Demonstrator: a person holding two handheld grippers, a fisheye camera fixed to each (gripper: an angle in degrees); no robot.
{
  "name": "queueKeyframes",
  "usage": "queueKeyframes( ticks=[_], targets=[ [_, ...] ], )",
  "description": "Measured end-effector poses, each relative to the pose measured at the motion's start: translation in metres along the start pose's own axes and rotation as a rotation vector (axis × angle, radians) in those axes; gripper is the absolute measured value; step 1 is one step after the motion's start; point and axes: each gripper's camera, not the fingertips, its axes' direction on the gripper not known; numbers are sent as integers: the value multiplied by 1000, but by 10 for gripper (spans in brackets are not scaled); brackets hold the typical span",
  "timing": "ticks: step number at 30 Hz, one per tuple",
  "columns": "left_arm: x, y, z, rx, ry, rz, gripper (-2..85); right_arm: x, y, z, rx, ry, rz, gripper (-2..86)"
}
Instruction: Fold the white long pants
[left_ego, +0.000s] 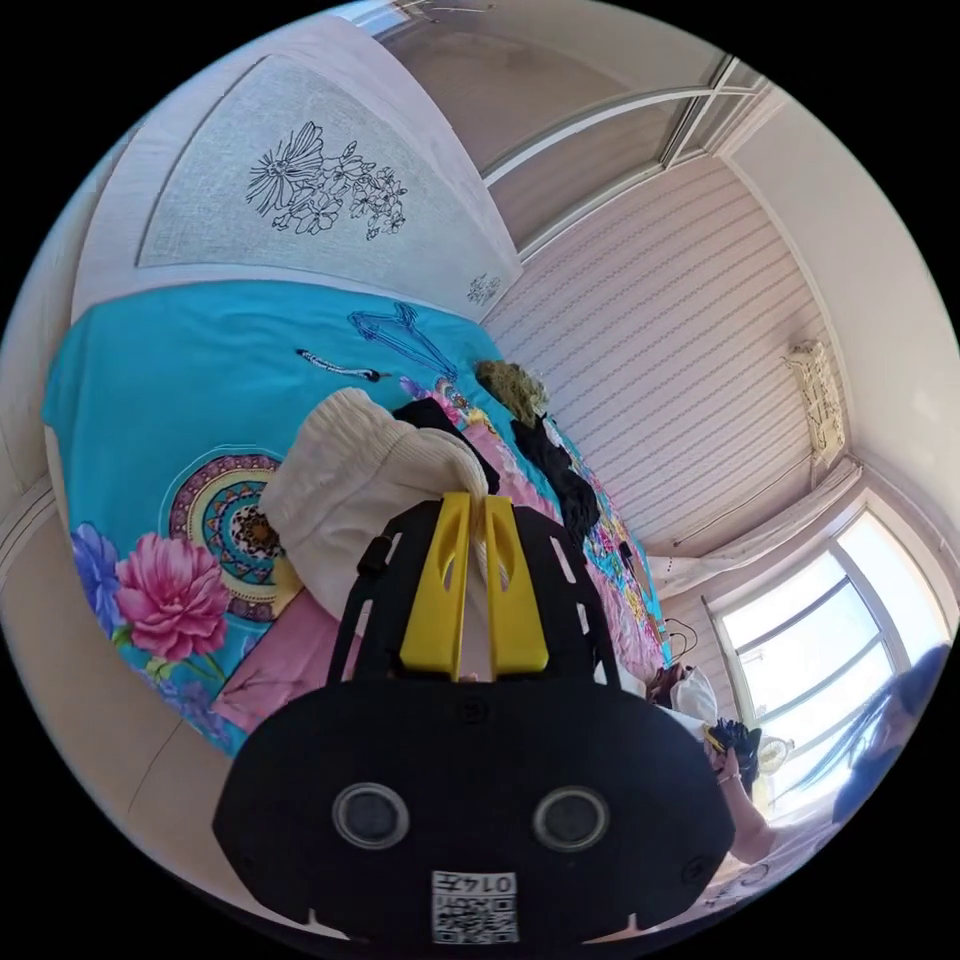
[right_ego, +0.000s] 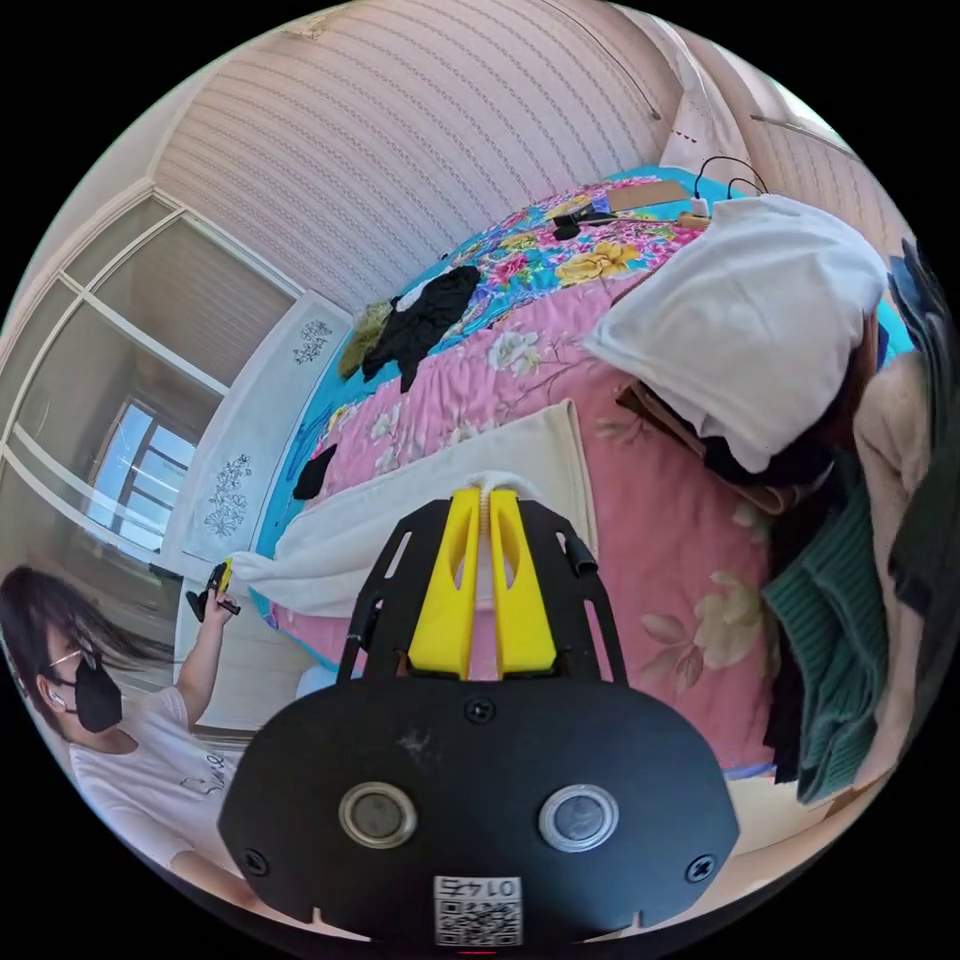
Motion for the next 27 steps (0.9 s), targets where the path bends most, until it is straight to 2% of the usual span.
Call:
queueKeyframes(
  ticks=[4,9,12,15,18,23,27],
  targets=[
    [25,-46,55,-15,2,28,33,0,-54,33,-26,64,49,21],
    [30,-54,109,-32,-132,-5,70,30,-73,81,-18,104,239,50],
    [25,-41,102,18,-112,15,71,44,-53,93,1,17,254,54],
    [11,-23,89,-49,-188,65,73,54,-19,99,-37,-24,244,50],
    [-15,5,78,-115,-269,38,83,65,28,93,15,-94,274,46],
    [-51,50,80,-195,-238,-112,98,81,98,77,179,-134,420,67],
    [-43,57,102,-199,-157,-125,121,83,98,90,176,-149,437,104]
  ],
)
